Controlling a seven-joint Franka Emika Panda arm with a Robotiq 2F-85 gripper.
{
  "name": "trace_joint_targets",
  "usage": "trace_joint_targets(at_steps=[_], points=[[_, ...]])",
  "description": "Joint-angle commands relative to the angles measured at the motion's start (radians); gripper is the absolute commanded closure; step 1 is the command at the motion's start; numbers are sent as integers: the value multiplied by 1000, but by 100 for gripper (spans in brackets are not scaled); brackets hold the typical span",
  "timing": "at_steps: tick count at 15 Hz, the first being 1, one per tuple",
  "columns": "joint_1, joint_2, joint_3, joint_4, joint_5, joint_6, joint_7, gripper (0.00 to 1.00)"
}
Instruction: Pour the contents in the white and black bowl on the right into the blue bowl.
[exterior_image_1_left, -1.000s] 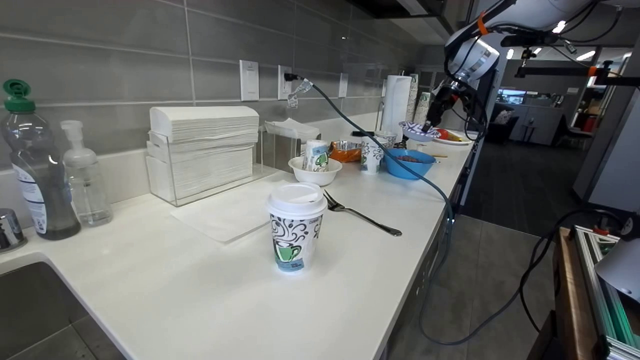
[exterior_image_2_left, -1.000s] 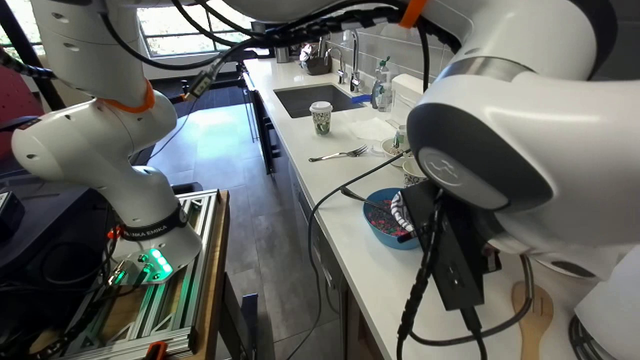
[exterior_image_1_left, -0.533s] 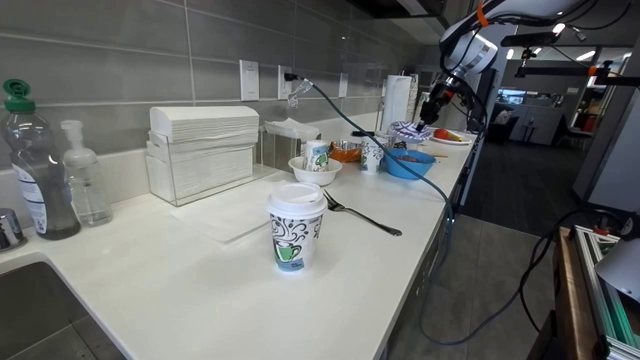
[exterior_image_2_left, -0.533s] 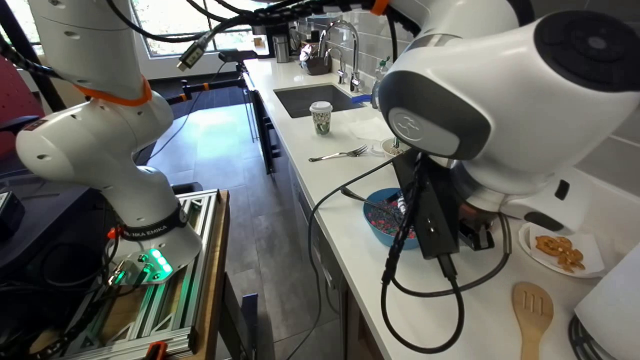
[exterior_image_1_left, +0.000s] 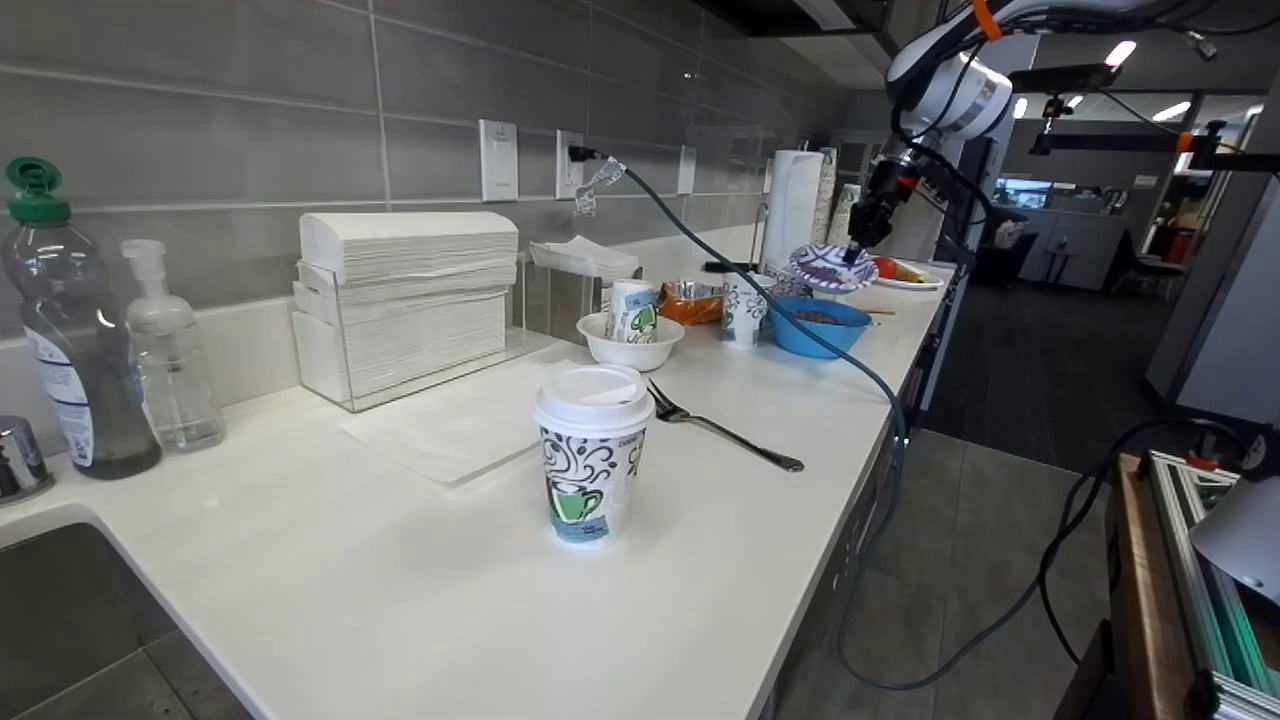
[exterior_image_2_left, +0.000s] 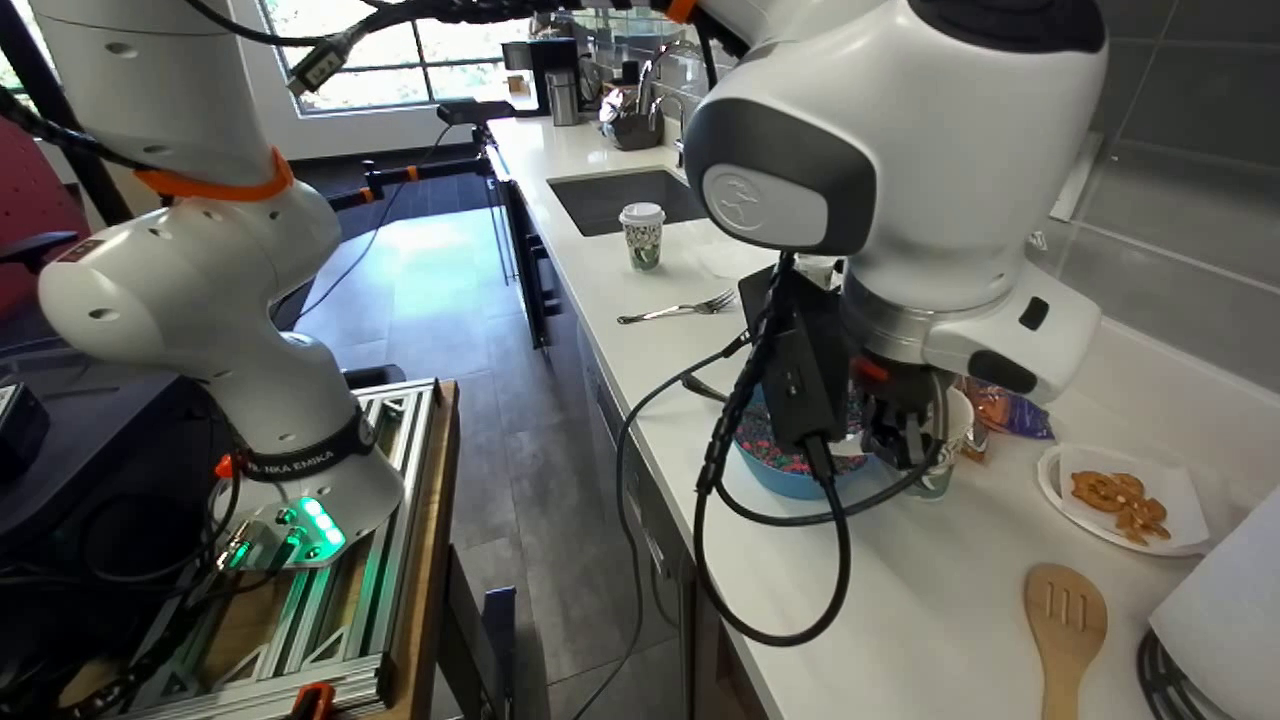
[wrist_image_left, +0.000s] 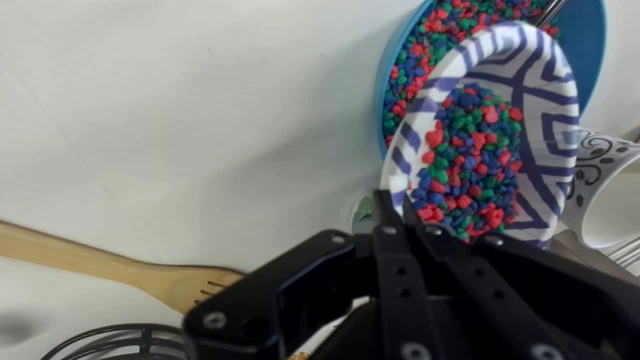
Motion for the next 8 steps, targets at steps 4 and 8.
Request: trace_joint_targets(at_steps=[4,8], points=[[40,-88,-29,-78,-92,33,98,100],[52,-105,-34,-86,-138,38,135,100]])
